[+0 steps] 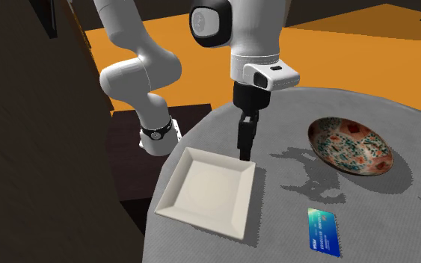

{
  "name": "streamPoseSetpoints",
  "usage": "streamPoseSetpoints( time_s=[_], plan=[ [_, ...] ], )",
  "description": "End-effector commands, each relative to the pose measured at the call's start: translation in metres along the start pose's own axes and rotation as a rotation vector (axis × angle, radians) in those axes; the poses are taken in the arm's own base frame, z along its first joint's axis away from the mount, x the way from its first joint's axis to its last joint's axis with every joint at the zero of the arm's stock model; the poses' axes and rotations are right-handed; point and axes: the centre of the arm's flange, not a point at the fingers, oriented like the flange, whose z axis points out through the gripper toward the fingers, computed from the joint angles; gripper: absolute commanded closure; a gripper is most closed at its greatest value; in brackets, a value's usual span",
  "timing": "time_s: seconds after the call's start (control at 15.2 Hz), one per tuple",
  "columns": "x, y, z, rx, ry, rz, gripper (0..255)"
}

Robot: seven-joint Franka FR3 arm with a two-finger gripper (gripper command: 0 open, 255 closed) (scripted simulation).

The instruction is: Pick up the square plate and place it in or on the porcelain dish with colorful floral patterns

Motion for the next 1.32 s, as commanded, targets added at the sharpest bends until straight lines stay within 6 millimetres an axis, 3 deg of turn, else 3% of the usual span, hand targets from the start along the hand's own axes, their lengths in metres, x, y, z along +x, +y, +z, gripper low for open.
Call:
streamPoseSetpoints(
  time_s=[0.0, 0.33, 0.79, 0.86, 1.25],
  plan=[
    [0.001, -0.001, 0.008, -0.007, 0.008, 0.001, 0],
    [0.001, -0.001, 0.032, -0.007, 0.008, 0.001, 0],
    [0.001, -0.001, 0.032, -0.007, 0.008, 0.001, 0],
    [0.001, -0.001, 0.032, -0.007, 0.008, 0.001, 255],
    [0.001, -0.001, 0.032, -0.007, 0.008, 0.001, 255]
  ],
)
